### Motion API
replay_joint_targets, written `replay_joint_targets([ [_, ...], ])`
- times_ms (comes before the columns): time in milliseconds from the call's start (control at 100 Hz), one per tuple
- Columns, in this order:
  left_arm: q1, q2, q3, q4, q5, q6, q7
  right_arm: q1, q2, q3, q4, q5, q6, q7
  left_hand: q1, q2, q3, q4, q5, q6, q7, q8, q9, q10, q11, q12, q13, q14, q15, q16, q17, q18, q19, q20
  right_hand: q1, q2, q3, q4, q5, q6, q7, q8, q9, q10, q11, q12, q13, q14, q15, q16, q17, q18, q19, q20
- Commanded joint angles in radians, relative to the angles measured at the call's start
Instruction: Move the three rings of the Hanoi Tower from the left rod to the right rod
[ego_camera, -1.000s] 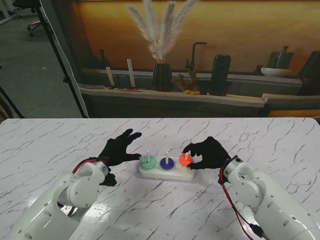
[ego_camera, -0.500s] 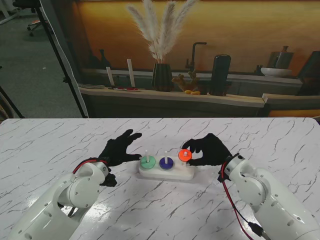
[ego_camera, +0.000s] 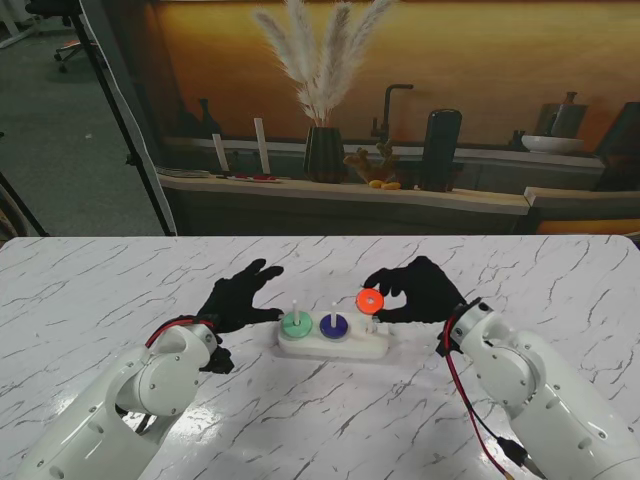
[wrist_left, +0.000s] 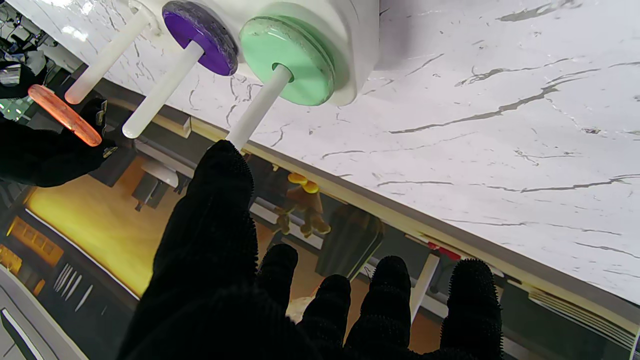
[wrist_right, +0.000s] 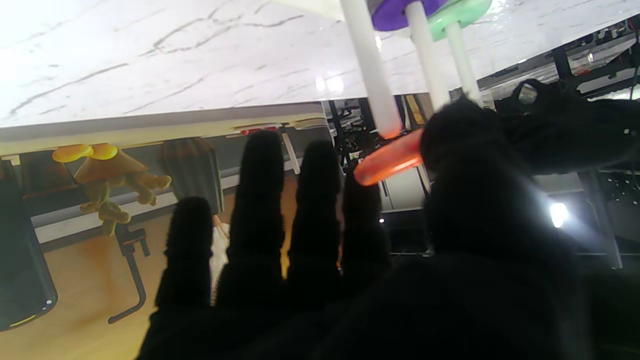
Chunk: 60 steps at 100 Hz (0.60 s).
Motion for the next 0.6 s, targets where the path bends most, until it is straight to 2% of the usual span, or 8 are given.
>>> replay_joint_targets([
  [0, 0.007, -0.006, 0.000, 0.001, -0.001, -0.014, -0.010, 0.009, -0.008, -0.008, -0.005, 0.000, -0.011, -0.003, 0.007, 0.024, -0.026, -0.004, 0.012, -0.005, 0.000, 0.003, 0.005, -0.003, -0.007, -0.013, -0.035, -0.029, -0.023, -0.009, -0.012, 0.001, -0.035, -0.001, 0.027, 0.083, 0.067, 0.008, 0.070, -0.067, 0.072, 0.003, 0.036, -0.029, 0.015, 0.015, 0.014, -0.029, 0.017, 0.013, -0.006, 0.289, 0.022, -0.004],
  [320, 0.021, -0.005, -0.024, -0.006, 0.010, -0.009, -0.007, 0.067, -0.011, -0.048, 0.020, 0.015, -0.021, -0.001, 0.011, 0.020, -0.024, -0.003, 0.014, -0.005, 0.001, 0.004, 0.008, -0.002, -0.007, -0.012, -0.034, -0.029, -0.023, -0.009, -0.012, 0.002, -0.037, 0.000, 0.027, 0.079, 0.070, 0.008, 0.072, -0.068, 0.072, 0.005, 0.039, -0.030, 0.016, 0.016, 0.018, -0.031, 0.018, 0.015, -0.004, 0.289, 0.021, -0.005],
  [590, 0.035, -0.005, -0.051, -0.017, 0.022, -0.007, 0.000, 0.137, -0.019, -0.123, 0.077, 0.036, -0.027, -0.012, 0.018, 0.011, -0.022, -0.001, 0.020, -0.006, 0.003, 0.005, 0.011, -0.002, -0.006, -0.012, -0.033, -0.028, -0.023, -0.009, -0.012, 0.002, -0.038, 0.000, 0.028, 0.076, 0.072, 0.007, 0.071, -0.070, 0.073, 0.008, 0.040, -0.031, 0.017, 0.017, 0.019, -0.033, 0.018, 0.015, -0.002, 0.288, 0.022, -0.005],
])
